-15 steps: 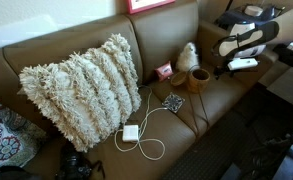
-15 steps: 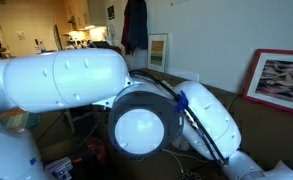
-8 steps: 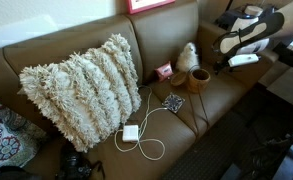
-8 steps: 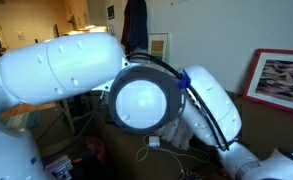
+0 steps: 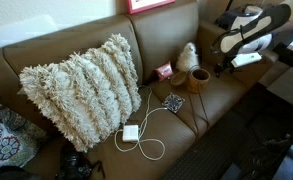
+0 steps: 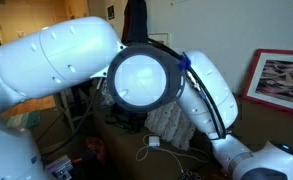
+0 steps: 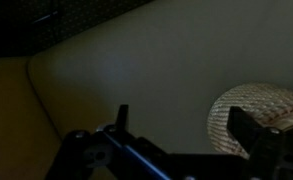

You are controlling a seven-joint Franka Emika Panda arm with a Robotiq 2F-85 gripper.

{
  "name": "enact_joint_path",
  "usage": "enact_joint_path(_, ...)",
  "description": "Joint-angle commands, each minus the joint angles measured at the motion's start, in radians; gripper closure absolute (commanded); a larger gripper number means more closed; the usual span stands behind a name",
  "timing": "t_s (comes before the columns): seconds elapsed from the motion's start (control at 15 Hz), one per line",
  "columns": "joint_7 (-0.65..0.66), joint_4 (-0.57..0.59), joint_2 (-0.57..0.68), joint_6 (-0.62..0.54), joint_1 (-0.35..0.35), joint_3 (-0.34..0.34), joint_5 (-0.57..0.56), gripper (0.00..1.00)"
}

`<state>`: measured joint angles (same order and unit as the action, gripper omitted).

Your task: Move the open basket bag t the side of the couch

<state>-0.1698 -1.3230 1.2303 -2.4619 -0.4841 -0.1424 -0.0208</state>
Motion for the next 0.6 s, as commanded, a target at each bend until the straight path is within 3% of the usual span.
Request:
enact_joint_path(0.0, -0.063, -0.104, -0.053, -0.003, 0.034, 0.004, -0.045, 0.00)
enact_joint_path(0.53, -0.072, -0.235, -0.122, -0.105, 0.113, -0.019, -0.088, 0.00)
